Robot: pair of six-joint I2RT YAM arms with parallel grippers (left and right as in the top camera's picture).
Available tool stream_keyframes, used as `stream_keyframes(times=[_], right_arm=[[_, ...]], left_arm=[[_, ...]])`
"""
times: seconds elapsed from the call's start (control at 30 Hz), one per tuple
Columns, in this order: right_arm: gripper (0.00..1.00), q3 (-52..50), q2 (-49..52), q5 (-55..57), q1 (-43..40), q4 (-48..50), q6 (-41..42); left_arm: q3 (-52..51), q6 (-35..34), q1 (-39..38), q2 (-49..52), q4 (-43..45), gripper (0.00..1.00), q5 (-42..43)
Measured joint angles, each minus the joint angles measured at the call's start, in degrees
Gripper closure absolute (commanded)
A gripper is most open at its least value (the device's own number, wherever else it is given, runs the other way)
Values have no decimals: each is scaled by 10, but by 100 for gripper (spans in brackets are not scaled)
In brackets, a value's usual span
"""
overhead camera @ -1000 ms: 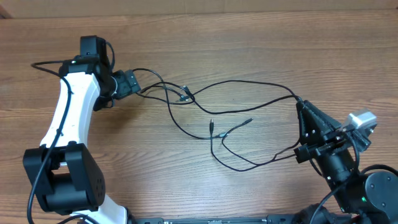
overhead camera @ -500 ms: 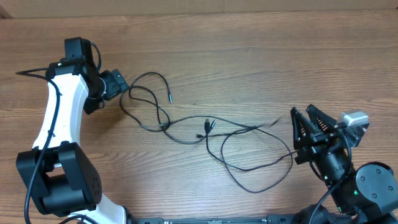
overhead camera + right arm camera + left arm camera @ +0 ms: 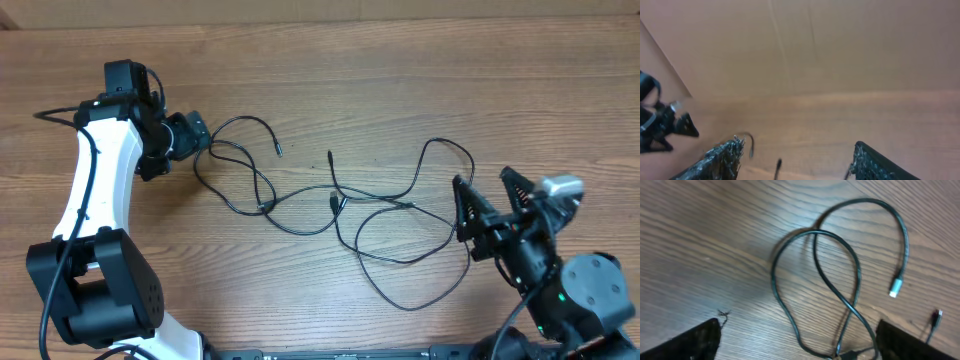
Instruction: Untangle cables
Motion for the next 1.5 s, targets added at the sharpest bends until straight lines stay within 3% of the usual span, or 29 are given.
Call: stream_keyframes(times=[0.33,0.57,0.9,1.5], right_arm=[[22,0,123,0,0,-114,49],[17,4,271,-2,0,-208,126],[18,4,450,-19,0,-218,156],[12,4,499,67,0,-210,148]], left_arm=[[0,95,-51,0,2,0,66],[0,104,-106,0,5,0,68],[0,104,-125,0,5,1,70],[0,104,-125,0,5,1,70]])
